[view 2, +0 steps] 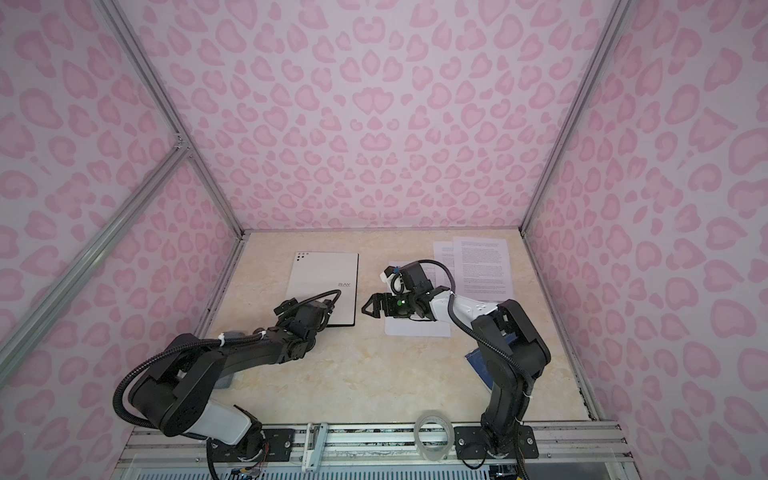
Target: Put the files into the folder
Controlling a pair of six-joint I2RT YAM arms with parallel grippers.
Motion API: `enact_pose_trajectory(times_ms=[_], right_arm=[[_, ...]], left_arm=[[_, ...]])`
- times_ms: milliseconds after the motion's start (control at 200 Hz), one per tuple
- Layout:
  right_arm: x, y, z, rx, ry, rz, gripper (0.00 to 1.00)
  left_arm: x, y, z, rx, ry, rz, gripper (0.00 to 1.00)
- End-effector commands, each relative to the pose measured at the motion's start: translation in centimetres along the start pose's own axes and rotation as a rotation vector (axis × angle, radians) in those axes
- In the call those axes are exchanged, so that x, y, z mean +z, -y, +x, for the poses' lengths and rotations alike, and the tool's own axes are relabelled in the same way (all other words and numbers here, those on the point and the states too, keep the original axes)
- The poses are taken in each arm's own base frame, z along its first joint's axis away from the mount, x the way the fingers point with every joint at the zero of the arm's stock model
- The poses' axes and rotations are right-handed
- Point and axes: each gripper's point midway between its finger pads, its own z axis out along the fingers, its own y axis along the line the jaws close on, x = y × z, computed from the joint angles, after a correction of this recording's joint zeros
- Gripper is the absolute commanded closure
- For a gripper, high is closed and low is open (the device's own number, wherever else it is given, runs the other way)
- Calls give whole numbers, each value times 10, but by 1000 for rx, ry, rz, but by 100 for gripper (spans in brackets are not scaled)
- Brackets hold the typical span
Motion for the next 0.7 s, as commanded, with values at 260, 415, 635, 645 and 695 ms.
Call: enact_pose_trajectory(times_ms=[260,415,635,645,695], right_arm=[[15,-14,-10,-1,-1,-84,0],[25,-13,-10,11,-8,-105,0],[39,-13,-9,43,-10,-154,1],[39,-13,-10,43,-8,-156,0],[41,-15,-11,45,-6,-171,0]], left_arm=[[2,-14,-9,-108,22,-70,3],[1,-17,-10,-122,22,-72,3],[3,-14,-11,-121,16,-67,3],[3,-14,-10,-121,15,-66,3],[3,-13,-10,-120,12,-65,3]])
